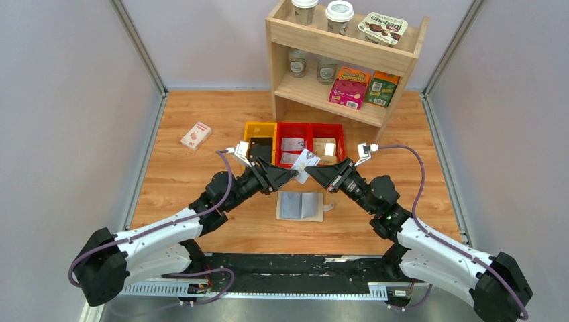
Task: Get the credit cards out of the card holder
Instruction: Remove the credit card from the card holder, then place the credit card in the storage box.
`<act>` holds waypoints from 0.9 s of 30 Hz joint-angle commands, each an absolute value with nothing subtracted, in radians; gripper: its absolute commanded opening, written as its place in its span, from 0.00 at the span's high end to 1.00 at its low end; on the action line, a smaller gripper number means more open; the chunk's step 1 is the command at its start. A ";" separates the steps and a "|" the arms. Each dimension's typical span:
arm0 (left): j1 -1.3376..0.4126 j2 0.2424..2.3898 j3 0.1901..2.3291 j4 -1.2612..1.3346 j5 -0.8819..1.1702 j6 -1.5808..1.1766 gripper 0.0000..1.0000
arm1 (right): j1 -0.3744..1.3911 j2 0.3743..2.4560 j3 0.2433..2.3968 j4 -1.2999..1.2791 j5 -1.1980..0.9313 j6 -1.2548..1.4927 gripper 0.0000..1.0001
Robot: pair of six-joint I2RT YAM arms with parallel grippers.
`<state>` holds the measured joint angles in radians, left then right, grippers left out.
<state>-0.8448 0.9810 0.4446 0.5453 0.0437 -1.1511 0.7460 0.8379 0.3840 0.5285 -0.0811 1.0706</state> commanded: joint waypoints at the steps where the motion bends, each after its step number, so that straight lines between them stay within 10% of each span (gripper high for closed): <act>1: -0.859 1.008 0.449 0.678 0.026 -1.183 0.26 | 0.762 0.862 0.377 0.643 -0.055 1.095 1.00; 5: -0.862 1.029 0.436 0.741 0.014 -1.198 0.36 | 0.770 0.884 0.374 0.666 -0.060 1.103 1.00; 13: -0.864 1.014 0.417 0.756 0.006 -1.184 1.00 | 0.773 0.897 0.365 0.658 -0.075 1.075 0.98; 21: -0.729 0.882 0.523 0.308 0.232 -0.970 1.00 | 0.715 0.795 0.416 0.385 -0.158 0.866 0.51; 27: -0.612 0.926 0.681 0.071 0.575 -0.769 1.00 | 0.603 0.773 0.474 0.269 -0.386 0.691 0.37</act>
<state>-0.6464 0.9058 0.5732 0.2687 0.2985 -0.9623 0.6502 0.7815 0.3996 0.3553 -0.2165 0.8574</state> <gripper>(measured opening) 0.007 0.611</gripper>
